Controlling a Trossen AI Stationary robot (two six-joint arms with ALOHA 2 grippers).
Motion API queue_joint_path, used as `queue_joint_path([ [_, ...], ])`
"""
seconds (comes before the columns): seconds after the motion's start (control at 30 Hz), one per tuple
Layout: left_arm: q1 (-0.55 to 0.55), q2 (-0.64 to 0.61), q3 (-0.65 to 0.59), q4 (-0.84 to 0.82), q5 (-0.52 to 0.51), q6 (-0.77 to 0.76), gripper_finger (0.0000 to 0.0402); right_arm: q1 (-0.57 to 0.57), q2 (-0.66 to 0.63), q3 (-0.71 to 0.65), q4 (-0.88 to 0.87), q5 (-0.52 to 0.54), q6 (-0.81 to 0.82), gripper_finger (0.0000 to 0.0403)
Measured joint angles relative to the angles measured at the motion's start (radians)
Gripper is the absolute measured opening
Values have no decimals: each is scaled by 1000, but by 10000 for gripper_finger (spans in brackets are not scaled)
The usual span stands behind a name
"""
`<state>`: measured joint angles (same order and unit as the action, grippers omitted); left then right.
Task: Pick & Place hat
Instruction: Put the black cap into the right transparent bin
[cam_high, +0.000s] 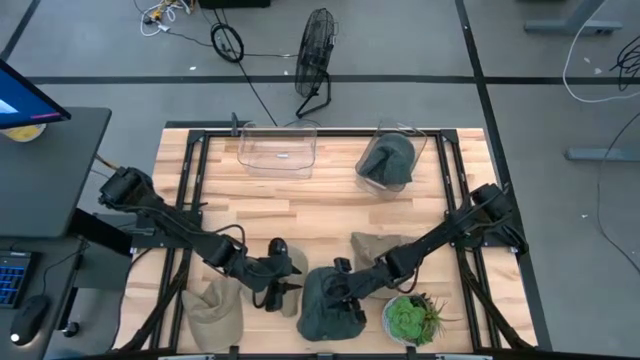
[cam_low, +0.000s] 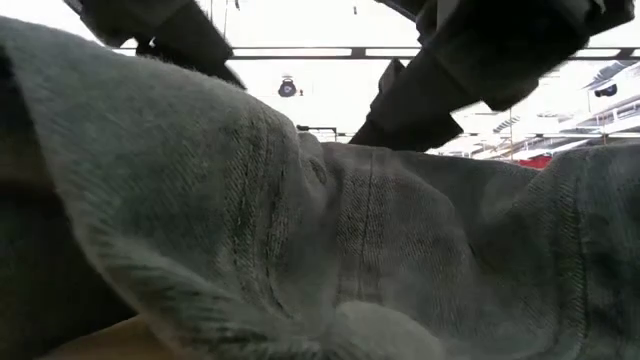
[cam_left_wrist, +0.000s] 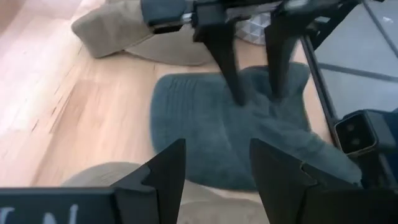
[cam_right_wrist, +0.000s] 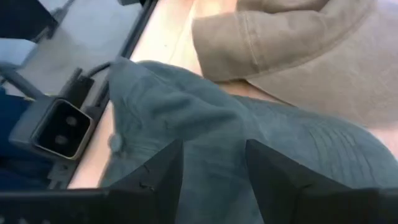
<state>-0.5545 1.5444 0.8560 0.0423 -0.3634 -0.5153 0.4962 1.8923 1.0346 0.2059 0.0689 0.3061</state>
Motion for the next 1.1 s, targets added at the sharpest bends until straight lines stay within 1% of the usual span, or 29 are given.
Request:
queue_joint_path([
  [0.17,0,8,1,3,1,-5,181,3,32,0,7,10,9,175],
  [0.27,0,8,1,1,1,-4,181,3,43,1,-11,37,10,155],
  [0.33,0,8,1,4,1,-5,181,3,43,1,-34,74,20,131],
  [0.4,0,8,1,3,1,-5,181,1,40,1,-47,98,24,96],
  [0.5,0,7,1,1,1,-5,181,-4,36,1,-41,102,-1,30],
  [0.53,0,7,1,1,1,-5,181,-6,30,0,-47,99,-6,16],
  [0.57,0,7,1,1,1,-4,181,-8,24,0,-53,97,-7,11],
  [0.7,0,7,1,4,1,-16,181,-19,-36,0,-104,88,0,19],
  [0.8,0,7,1,9,2,-24,181,-28,-126,32,-228,116,-45,8],
  [0.9,0,7,1,11,1,-24,181,-42,-232,76,-411,208,-123,7],
  [1.0,3,7,1,11,1,-24,181,-56,-336,124,-612,369,-215,8],
  [1.1,4,7,1,12,1,-24,181,-82,-438,168,-793,553,-282,6],
])
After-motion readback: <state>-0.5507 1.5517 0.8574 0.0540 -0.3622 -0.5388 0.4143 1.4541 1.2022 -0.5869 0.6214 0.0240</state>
